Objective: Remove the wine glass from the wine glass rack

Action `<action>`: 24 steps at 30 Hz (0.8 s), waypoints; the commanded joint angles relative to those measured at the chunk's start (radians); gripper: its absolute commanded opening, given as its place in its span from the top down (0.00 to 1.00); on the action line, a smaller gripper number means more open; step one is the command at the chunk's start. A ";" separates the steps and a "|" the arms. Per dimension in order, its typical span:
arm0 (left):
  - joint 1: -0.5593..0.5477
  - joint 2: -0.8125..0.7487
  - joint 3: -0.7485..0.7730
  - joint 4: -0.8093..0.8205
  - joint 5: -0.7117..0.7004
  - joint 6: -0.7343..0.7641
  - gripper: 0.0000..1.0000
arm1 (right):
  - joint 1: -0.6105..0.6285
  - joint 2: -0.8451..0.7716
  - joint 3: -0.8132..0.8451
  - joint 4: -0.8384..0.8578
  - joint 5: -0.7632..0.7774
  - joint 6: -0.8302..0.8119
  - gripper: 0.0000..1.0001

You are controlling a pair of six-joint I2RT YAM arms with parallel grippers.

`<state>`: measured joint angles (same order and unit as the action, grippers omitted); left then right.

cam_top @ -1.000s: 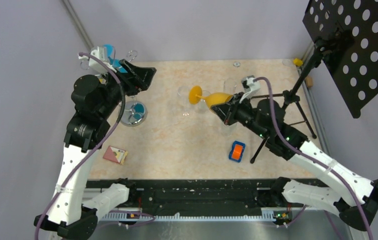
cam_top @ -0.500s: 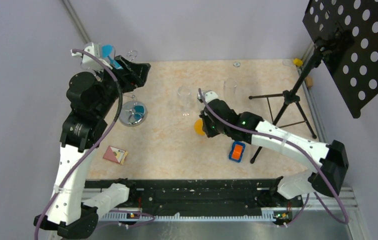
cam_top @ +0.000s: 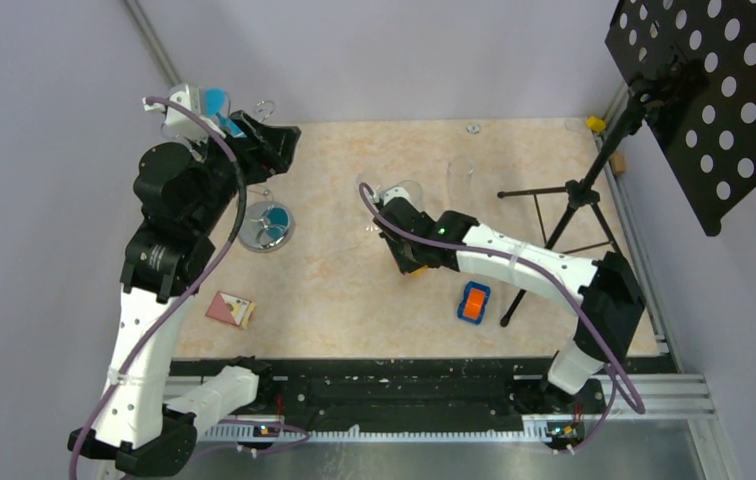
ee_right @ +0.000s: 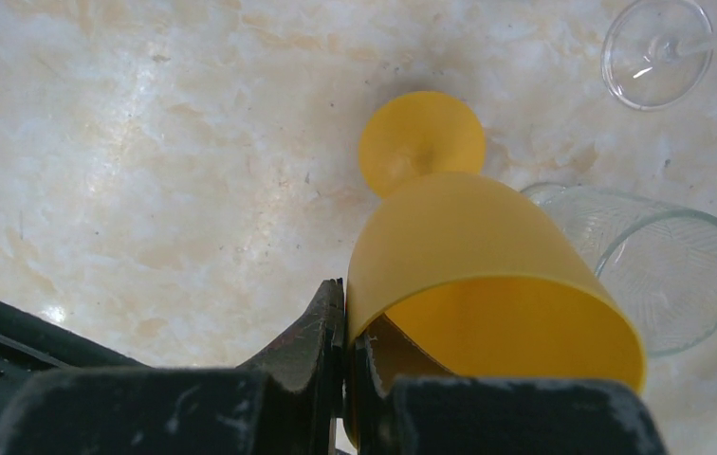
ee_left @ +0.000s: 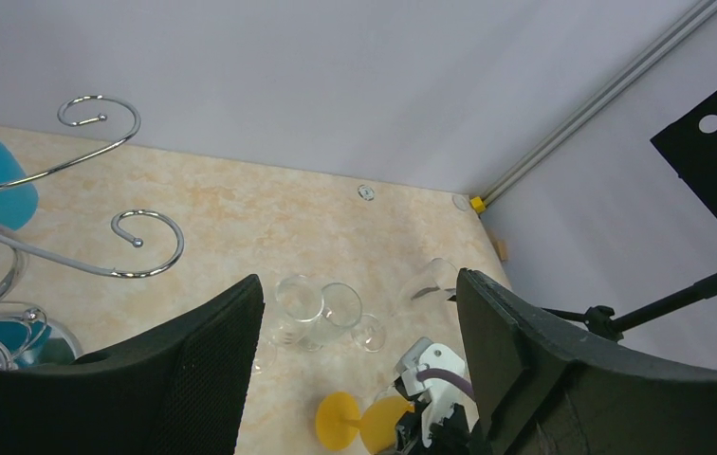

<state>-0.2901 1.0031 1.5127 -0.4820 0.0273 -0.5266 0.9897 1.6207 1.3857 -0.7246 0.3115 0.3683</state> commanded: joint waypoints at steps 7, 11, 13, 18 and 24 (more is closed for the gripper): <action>0.013 0.002 -0.002 0.039 -0.064 0.048 0.22 | 0.015 0.072 0.098 -0.076 0.041 -0.009 0.82; 0.027 0.028 0.011 0.038 -0.054 0.053 0.21 | 0.015 0.083 0.112 -0.071 0.040 -0.014 0.69; 0.038 0.039 0.004 0.054 -0.056 0.048 0.21 | 0.016 0.088 0.131 -0.084 0.049 -0.019 0.66; 0.111 0.066 -0.004 0.082 -0.049 0.030 0.21 | 0.015 0.088 0.181 -0.093 0.062 -0.042 0.58; 0.273 0.107 -0.002 0.118 0.114 -0.050 0.22 | 0.014 0.062 0.231 -0.074 0.068 -0.083 0.54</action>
<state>-0.0910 1.0943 1.5074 -0.4412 0.0429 -0.5270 0.9913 1.7058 1.5524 -0.8104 0.3473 0.3252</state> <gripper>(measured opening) 0.785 0.454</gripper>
